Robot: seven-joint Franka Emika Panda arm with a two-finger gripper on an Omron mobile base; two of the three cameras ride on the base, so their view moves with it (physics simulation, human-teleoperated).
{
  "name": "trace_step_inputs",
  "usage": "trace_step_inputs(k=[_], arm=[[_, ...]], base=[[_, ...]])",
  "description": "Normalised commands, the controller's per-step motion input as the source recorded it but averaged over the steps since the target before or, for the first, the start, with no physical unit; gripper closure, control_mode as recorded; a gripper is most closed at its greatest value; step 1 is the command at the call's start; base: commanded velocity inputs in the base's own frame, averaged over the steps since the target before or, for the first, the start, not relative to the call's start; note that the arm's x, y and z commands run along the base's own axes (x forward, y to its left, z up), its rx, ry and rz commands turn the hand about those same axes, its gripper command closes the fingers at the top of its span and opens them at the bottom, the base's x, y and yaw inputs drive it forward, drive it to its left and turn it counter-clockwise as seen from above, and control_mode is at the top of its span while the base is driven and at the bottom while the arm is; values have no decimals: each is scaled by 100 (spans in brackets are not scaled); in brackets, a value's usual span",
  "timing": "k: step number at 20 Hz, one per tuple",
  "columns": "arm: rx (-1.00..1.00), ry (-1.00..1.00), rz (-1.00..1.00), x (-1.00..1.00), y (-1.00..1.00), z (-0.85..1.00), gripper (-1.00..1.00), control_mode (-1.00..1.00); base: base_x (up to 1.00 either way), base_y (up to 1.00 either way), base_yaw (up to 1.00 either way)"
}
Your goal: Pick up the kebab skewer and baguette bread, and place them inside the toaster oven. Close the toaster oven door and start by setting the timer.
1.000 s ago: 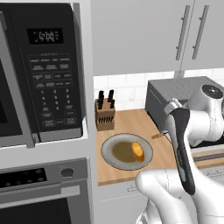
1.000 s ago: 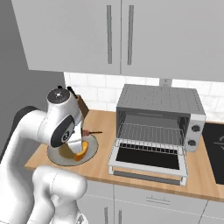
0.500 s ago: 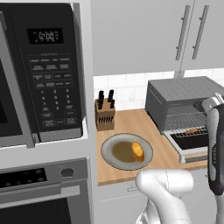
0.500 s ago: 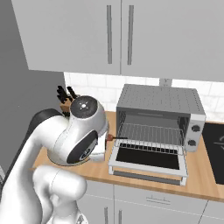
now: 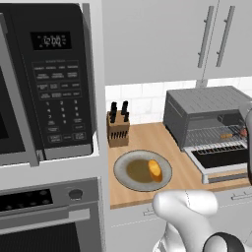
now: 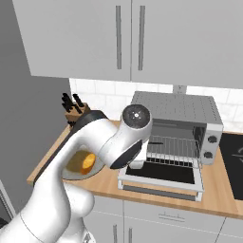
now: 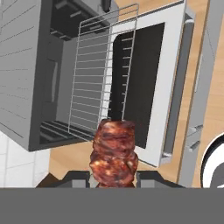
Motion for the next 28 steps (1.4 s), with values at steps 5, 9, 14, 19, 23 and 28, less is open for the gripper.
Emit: trace_step_inputs(k=[5, 9, 14, 19, 23, 28], arm=[[0, -1, 0, 43, -24, -31, 100, -100], [0, -6, 0, 13, -21, -50, 100, -100], [0, -9, 0, 11, -10, -36, 100, -100], [0, -6, -5, 33, -13, 0, 100, -100], [0, 0, -5, 37, -10, 0, 100, -100], [0, 0, -3, 24, -5, 0, 100, -100]], base=[[0, 0, 0], [0, 0, 0], [0, 0, 0], [0, 0, 0], [0, 0, 0], [0, 0, 0]])
